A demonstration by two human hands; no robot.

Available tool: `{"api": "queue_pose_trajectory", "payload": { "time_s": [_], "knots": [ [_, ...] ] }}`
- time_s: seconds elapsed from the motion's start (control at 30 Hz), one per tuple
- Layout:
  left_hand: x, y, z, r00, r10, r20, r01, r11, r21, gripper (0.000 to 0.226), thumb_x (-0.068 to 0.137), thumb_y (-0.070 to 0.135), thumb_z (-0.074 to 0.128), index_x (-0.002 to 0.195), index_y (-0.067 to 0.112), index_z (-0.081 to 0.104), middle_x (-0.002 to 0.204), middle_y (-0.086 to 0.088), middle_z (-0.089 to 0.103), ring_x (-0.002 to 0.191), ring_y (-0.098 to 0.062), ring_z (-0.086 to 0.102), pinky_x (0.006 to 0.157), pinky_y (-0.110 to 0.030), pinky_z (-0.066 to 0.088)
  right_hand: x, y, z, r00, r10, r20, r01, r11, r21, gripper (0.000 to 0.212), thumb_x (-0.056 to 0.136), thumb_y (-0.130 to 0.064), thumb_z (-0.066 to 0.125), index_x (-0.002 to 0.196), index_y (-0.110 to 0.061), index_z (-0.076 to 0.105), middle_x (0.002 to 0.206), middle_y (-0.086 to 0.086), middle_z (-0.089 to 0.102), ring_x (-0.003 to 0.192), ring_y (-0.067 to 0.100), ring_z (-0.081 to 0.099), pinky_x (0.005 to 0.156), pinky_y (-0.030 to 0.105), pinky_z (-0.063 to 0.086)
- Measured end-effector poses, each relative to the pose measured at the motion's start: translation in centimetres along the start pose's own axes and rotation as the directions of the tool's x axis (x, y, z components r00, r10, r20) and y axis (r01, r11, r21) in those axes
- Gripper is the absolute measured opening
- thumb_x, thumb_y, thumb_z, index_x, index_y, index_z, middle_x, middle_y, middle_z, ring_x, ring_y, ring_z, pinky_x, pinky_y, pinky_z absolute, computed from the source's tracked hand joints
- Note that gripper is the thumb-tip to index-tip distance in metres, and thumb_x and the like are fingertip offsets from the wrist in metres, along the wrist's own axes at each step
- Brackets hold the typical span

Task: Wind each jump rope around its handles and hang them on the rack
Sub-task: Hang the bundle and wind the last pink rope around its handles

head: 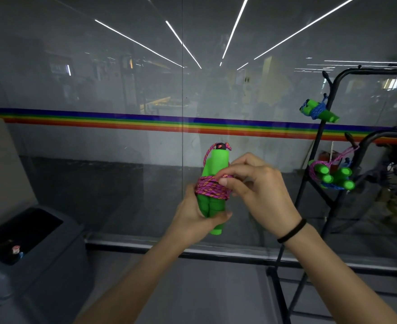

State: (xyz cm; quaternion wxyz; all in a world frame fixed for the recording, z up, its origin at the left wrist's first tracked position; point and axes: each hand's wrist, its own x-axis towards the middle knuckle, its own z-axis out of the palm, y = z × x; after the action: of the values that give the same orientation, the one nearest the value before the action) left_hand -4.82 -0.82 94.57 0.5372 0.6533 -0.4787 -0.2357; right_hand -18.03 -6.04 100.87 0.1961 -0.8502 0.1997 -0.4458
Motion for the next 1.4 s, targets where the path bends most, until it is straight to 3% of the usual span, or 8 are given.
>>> {"api": "queue_pose_trajectory", "payload": {
  "time_s": [0.1, 0.2, 0.4, 0.53, 0.7, 0.93, 1.17, 1.4],
  "knots": [
    [-0.2, -0.1, 0.4, 0.998, -0.040, 0.040, 0.044, 0.993, -0.114, 0.066, 0.047, 0.039, 0.076, 0.106, 0.029, 0.048, 0.095, 0.001, 0.067, 0.091, -0.016, 0.067, 0.081, -0.045, 0.057, 0.2, -0.2, 0.2, 0.994, -0.070, 0.079, 0.074, 0.996, -0.046, 0.017, 0.088, -0.014, 0.059, 0.099, -0.014, 0.071, 0.093, -0.004, 0.061, 0.082, 0.001, 0.058, 0.075, 0.012, 0.049],
    [-0.5, 0.1, 0.4, 0.998, -0.028, 0.059, 0.039, 0.978, -0.205, 0.057, 0.053, 0.030, 0.075, 0.105, 0.029, 0.051, 0.096, -0.002, 0.068, 0.092, -0.021, 0.067, 0.084, -0.048, 0.056, 0.2, -0.2, 0.3, 0.990, -0.037, 0.138, 0.041, 0.999, -0.023, 0.020, 0.089, -0.015, 0.055, 0.103, -0.014, 0.070, 0.097, -0.004, 0.062, 0.080, 0.003, 0.060, 0.070, 0.011, 0.051],
    [-0.5, 0.4, -0.9, 1.000, 0.007, -0.015, -0.011, 0.953, -0.303, 0.043, 0.077, 0.007, 0.072, 0.111, 0.024, 0.054, 0.093, -0.007, 0.069, 0.078, -0.015, 0.067, 0.066, -0.026, 0.055, -0.1, 0.5, 0.0, 0.995, -0.001, 0.099, -0.002, 0.999, 0.036, 0.022, 0.088, -0.010, 0.058, 0.104, -0.017, 0.070, 0.093, -0.001, 0.064, 0.074, 0.008, 0.063, 0.064, 0.015, 0.055],
    [-0.8, 0.4, -1.0, 0.995, 0.068, -0.071, -0.083, 0.968, -0.238, 0.048, 0.073, 0.008, 0.075, 0.108, 0.030, 0.051, 0.091, -0.014, 0.069, 0.074, -0.020, 0.067, 0.067, -0.035, 0.056, -0.2, 0.4, 0.2, 0.997, 0.078, -0.009, -0.077, 0.996, 0.048, 0.015, 0.077, -0.015, 0.072, 0.091, -0.018, 0.071, 0.075, -0.007, 0.068, 0.070, 0.006, 0.065, 0.066, 0.015, 0.054],
    [-0.5, 0.2, -0.9, 0.985, 0.081, -0.149, -0.102, 0.985, -0.136, 0.052, 0.058, 0.037, 0.074, 0.102, 0.045, 0.048, 0.086, -0.009, 0.070, 0.077, -0.030, 0.068, 0.073, -0.054, 0.055, -0.3, 0.0, 1.0, 0.996, 0.053, -0.069, -0.056, 0.997, -0.050, 0.007, 0.070, -0.017, 0.078, 0.073, -0.018, 0.072, 0.071, -0.008, 0.065, 0.061, 0.007, 0.059, 0.061, 0.009, 0.045],
    [-0.2, -0.1, -0.8, 0.973, 0.153, -0.173, -0.136, 0.985, 0.108, 0.051, 0.072, 0.030, 0.072, 0.111, 0.042, 0.043, 0.081, 0.007, 0.063, 0.081, -0.020, 0.063, 0.075, -0.047, 0.052, 0.6, 0.3, 1.9, 0.991, 0.135, -0.017, -0.135, 0.958, -0.253, 0.009, 0.071, -0.019, 0.076, 0.068, -0.018, 0.068, 0.085, -0.003, 0.067, 0.073, 0.012, 0.059, 0.078, 0.029, 0.051],
    [-0.2, -0.6, -1.0, 0.972, 0.142, -0.187, -0.104, 0.974, 0.200, 0.054, 0.076, 0.029, 0.070, 0.117, 0.043, 0.039, 0.081, 0.015, 0.057, 0.086, -0.021, 0.062, 0.078, -0.047, 0.052, 0.7, 0.4, 2.8, 0.983, 0.184, 0.022, -0.161, 0.906, -0.391, 0.005, 0.075, -0.025, 0.073, 0.077, -0.021, 0.070, 0.081, -0.002, 0.070, 0.080, 0.020, 0.064, 0.077, 0.034, 0.052],
    [0.4, -1.1, -1.3, 0.976, 0.085, -0.198, -0.053, 0.985, 0.162, 0.052, 0.074, 0.031, 0.071, 0.113, 0.044, 0.038, 0.082, 0.010, 0.060, 0.084, -0.022, 0.063, 0.078, -0.048, 0.052, 0.3, 1.1, 3.3, 0.993, 0.117, 0.004, -0.110, 0.946, -0.304, 0.005, 0.075, -0.019, 0.073, 0.073, -0.019, 0.068, 0.083, -0.003, 0.071, 0.076, 0.015, 0.065, 0.076, 0.034, 0.053]
  ]
}}
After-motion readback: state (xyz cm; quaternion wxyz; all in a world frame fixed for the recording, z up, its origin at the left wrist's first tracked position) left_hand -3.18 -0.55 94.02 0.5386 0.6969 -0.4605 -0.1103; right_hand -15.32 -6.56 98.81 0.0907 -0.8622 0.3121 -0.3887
